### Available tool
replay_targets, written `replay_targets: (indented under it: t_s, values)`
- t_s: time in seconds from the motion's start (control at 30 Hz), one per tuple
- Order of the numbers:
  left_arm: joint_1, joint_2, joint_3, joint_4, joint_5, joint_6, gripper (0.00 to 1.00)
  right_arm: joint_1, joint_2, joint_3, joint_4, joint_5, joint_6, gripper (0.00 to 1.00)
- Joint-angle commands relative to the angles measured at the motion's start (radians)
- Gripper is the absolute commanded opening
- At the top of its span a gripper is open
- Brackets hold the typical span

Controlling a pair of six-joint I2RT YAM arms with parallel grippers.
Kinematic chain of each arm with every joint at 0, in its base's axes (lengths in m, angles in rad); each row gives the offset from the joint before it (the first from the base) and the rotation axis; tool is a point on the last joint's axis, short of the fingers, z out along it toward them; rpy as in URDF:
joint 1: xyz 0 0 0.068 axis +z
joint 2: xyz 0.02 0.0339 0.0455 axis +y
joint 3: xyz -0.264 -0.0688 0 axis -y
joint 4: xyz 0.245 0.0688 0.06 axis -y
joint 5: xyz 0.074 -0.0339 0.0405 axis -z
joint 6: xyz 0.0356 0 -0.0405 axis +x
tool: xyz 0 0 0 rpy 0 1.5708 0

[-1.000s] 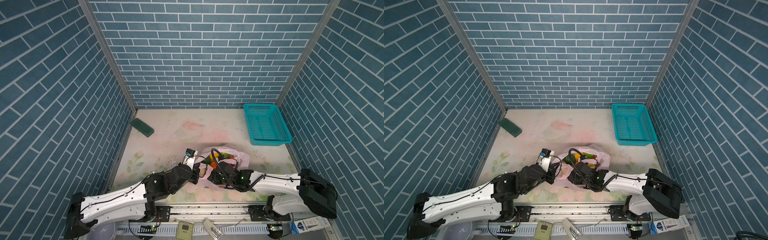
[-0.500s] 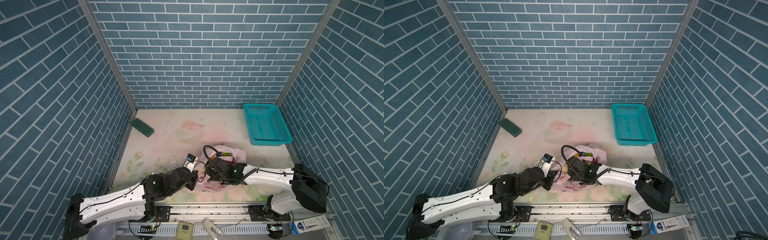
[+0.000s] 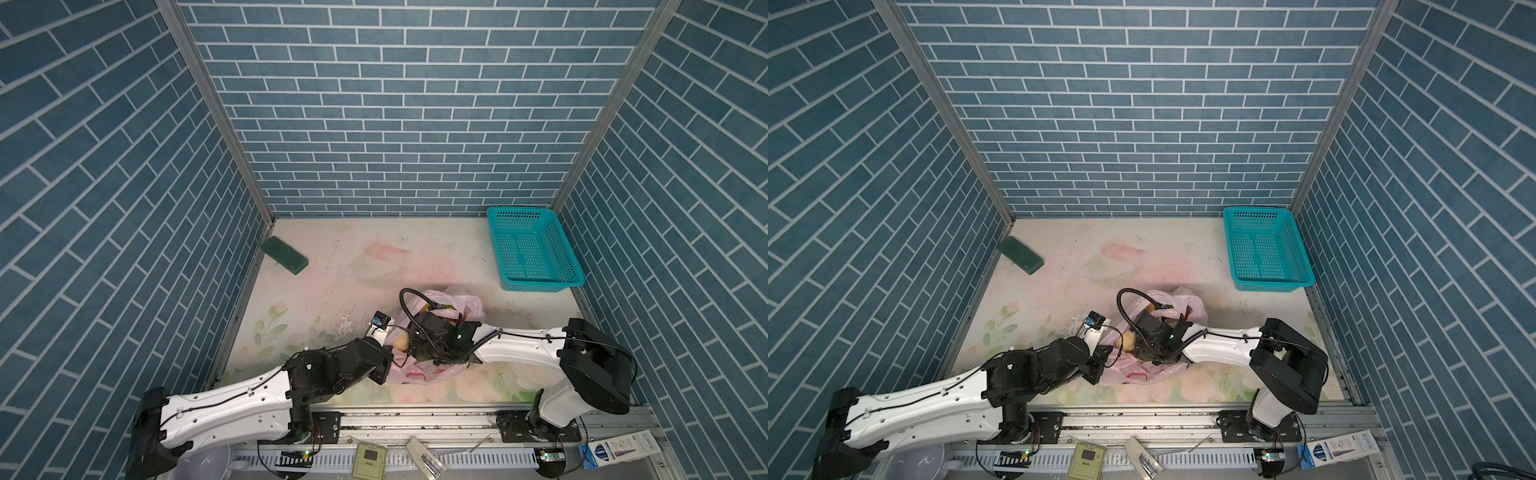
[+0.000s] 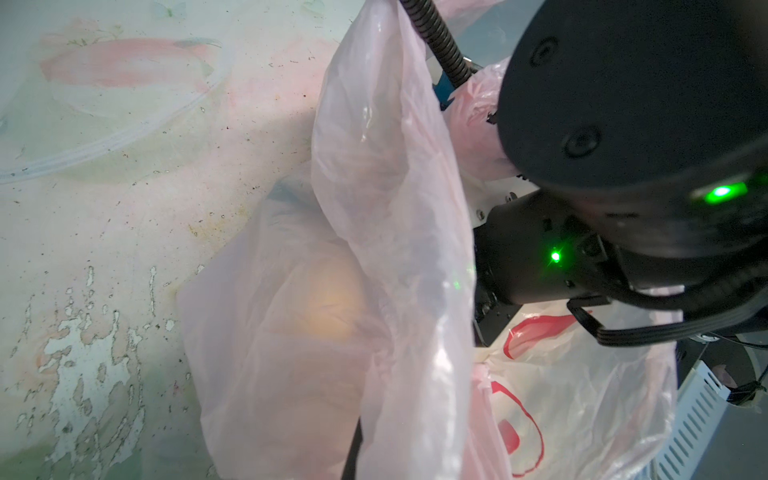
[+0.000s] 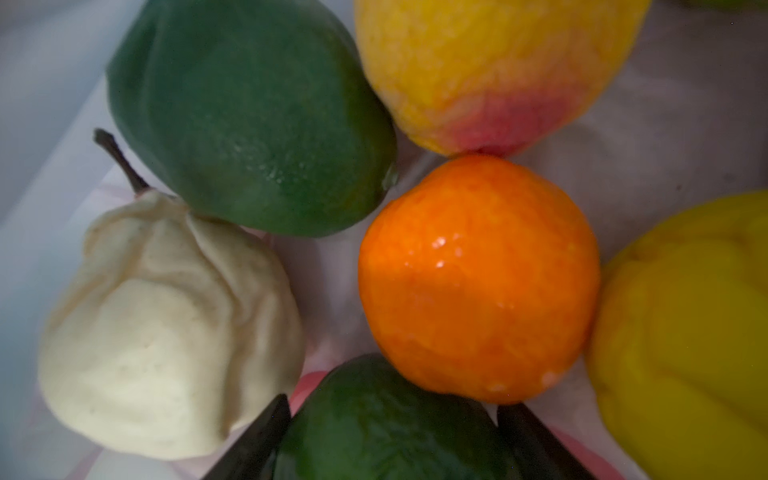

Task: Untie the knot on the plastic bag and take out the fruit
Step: 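Close the right gripper on the green lime nearest the bag opening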

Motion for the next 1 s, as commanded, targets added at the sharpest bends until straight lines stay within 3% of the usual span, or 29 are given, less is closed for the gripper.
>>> replay_targets:
  t_s: [0.0, 0.33, 0.63, 0.97]
  values:
    - [-0.004, -0.007, 0.005, 0.009, -0.031, -0.005, 0.00, -0.004, -0.028, -0.001, -0.027, -0.011, 0.017, 0.61]
    - [-0.004, -0.019, 0.000, 0.026, -0.065, -0.015, 0.00, -0.003, -0.156, -0.010, -0.060, 0.012, -0.025, 0.47]
    - [-0.003, -0.050, 0.015, 0.038, -0.144, -0.017, 0.00, 0.062, -0.255, 0.039, -0.148, 0.067, -0.080, 0.46]
    - [-0.003, -0.032, 0.010, 0.050, -0.146, -0.015, 0.00, 0.094, -0.322, 0.136, -0.265, 0.148, -0.124, 0.46]
